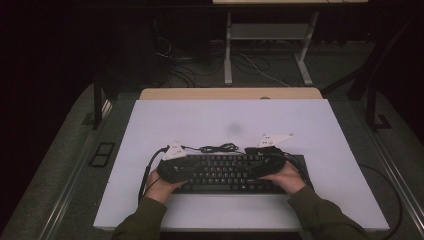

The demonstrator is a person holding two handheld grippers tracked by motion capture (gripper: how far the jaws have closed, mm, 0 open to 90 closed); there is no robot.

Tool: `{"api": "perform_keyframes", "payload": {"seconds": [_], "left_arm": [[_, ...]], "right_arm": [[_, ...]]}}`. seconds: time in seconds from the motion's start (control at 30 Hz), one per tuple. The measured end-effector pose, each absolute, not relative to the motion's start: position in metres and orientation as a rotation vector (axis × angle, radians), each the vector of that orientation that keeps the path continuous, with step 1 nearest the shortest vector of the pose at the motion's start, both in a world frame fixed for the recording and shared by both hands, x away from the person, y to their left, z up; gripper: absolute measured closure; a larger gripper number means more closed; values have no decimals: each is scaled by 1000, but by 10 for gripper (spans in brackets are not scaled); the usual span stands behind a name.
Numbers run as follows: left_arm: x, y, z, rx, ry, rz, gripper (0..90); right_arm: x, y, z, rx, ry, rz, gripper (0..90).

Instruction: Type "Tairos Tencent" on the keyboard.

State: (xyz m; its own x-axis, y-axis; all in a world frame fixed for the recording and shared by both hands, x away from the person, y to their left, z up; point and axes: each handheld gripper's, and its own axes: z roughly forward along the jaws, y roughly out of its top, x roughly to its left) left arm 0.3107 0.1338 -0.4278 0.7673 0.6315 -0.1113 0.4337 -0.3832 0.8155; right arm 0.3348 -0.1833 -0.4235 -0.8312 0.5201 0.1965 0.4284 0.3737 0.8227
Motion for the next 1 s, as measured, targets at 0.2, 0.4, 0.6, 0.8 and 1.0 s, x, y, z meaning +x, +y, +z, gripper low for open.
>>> {"api": "perform_keyframes", "payload": {"seconds": [0.2, 0.4, 0.6, 0.8, 1.0], "left_arm": [[316, 131, -430, 2065, 805, 241, 889], [319, 129, -432, 2102, 810, 224, 890], [320, 128, -434, 2107, 813, 220, 890], [320, 126, -435, 2125, 808, 218, 890], [320, 125, -436, 2136, 812, 220, 891]], "right_arm": [[333, -188, -423, 885, 2511, 1457, 207], [331, -191, -424, 896, 2502, 1456, 207], [330, -192, -424, 904, 2501, 1456, 206], [331, -193, -423, 906, 2496, 1455, 206], [331, -193, -423, 904, 2496, 1456, 206]]}}
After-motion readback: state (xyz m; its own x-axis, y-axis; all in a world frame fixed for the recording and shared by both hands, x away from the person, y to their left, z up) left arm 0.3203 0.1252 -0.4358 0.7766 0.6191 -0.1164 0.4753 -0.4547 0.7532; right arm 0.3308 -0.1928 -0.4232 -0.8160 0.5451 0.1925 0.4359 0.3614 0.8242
